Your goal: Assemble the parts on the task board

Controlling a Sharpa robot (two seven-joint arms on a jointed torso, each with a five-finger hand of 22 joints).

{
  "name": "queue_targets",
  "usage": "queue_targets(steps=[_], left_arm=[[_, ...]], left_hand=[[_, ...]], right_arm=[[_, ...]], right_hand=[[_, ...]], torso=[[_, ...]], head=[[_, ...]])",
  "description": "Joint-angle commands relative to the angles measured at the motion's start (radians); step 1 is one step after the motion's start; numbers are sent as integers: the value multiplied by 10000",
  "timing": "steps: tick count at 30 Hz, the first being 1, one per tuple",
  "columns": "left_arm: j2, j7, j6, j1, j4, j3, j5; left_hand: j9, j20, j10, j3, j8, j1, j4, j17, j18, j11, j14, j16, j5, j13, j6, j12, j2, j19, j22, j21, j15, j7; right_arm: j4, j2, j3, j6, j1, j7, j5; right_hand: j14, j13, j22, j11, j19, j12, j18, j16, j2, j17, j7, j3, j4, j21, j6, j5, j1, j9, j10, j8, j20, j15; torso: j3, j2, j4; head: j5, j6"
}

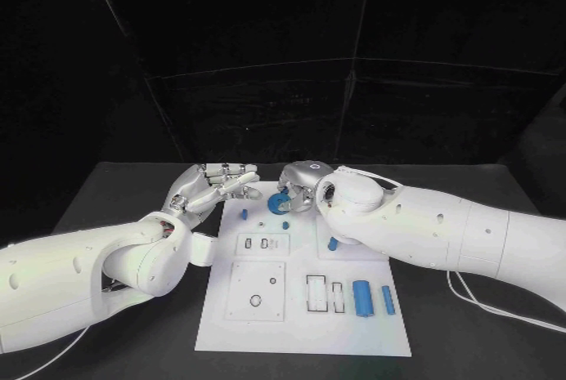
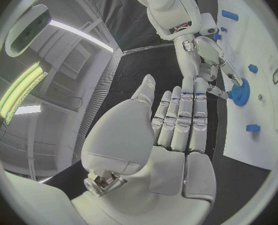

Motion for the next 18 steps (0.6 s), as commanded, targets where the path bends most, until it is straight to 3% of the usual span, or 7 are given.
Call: queue_targets(steps=[1,4,7,11,13,15,18], left_arm=[[-13,27,103,19,25,9,-55],[-44,30,113,20,26,9,-55],[-84,33,116,22,24,9,-55],[-131,34,119,32,10,8,-55],[-131,34,130,36,-29,7,-55],[-116,31,139,37,-66,7,-55],[-68,25,162,38,-152,6,-54]], left_hand=[[-7,-18,-9,-17,-32,-12,-57,9,129,56,35,-50,-66,-11,40,-51,87,80,-16,51,17,57],[-7,-18,-9,-17,-32,-12,-57,9,129,56,35,-50,-66,-11,40,-51,87,80,-16,51,17,57],[-7,-17,-9,-19,-37,-12,-64,12,129,57,35,-56,-66,-11,40,-56,89,79,-17,51,18,58],[-7,-18,-7,-19,-37,-11,-66,13,129,56,36,-57,-65,-10,42,-57,91,80,-18,51,17,57],[-6,-18,-3,-19,-37,-9,-69,15,129,55,39,-58,-65,-10,46,-57,94,80,-18,51,17,56],[-6,-18,-3,-19,-37,-9,-69,15,129,55,39,-58,-65,-10,46,-57,94,80,-18,51,17,56],[-6,-18,-3,-19,-37,-9,-69,15,129,55,39,-58,-65,-10,46,-57,94,80,-18,51,17,56]], right_arm=[[262,-325,0,-829,14,230,383],[678,-920,-1,-1603,12,1004,1261],[1130,-1599,0,-1867,16,1945,2356],[1899,-2724,2,-1826,33,2924,3923],[2328,-3409,3,-1757,51,3401,4946],[2583,-3862,4,-1692,60,3710,5667],[2866,-4460,4,-1487,70,4021,6460]], right_hand=[[816,717,2217,27,690,81,-49,53,-22,1481,4,-87,97,-5,102,77,-136,5,86,16,74,81],[790,681,2050,24,558,50,-7,10,-47,1371,2,-113,83,-67,111,145,-53,0,59,3,73,79],[690,449,1510,5,128,-166,126,-158,-21,966,-8,-32,-136,-277,197,369,352,5,-137,17,59,59],[117,-839,-556,-110,-1473,-1403,603,-1275,-29,-1151,-84,49,-458,-1239,424,763,745,11,-1044,74,-46,-78],[-807,-3253,-3112,-204,-3355,-3888,1151,-3231,-32,-3999,-175,206,-619,-2731,513,733,956,3,-2523,77,-159,-170],[-1661,-5777,-5792,-299,-5058,-6657,1616,-5879,-74,-6990,-219,491,-719,-4713,578,709,1089,-4,-3282,59,-246,-216],[-2332,-7320,-6962,-214,-5603,-8724,1696,-7976,-270,-8286,-178,1004,-787,-6138,645,734,1162,-11,-3092,30,-185,-157]], torso=[[7,0,-15],[7,-11,-29],[-6,-22,-58],[-1,-31,-95],[14,-46,-128],[21,-47,-99],[36,-55,-96]], head=[[-18,31],[-28,50],[-46,94],[-97,154],[-130,193],[-183,224],[-223,272]])
